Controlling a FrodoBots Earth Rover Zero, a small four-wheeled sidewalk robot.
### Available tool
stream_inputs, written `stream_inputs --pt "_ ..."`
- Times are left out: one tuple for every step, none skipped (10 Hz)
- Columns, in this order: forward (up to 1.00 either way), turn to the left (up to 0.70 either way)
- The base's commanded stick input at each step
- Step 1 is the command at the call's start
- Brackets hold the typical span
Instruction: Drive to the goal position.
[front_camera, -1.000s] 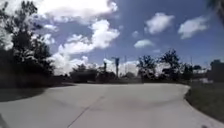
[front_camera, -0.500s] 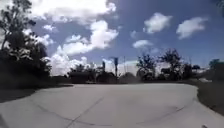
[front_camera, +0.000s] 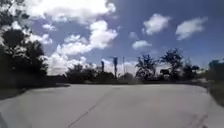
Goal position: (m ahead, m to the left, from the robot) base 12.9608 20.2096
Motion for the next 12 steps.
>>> stream_inputs --pt "1.0 0.0" --pt "1.0 0.0" --pt "1.0 0.0" --pt "1.0 0.0" --pt "1.0 0.0" --pt "1.0 0.0" --pt "1.0 0.07" --pt "1.0 0.25" --pt "1.0 0.4" --pt "1.0 0.4" --pt "1.0 0.4" --pt "1.0 0.4"
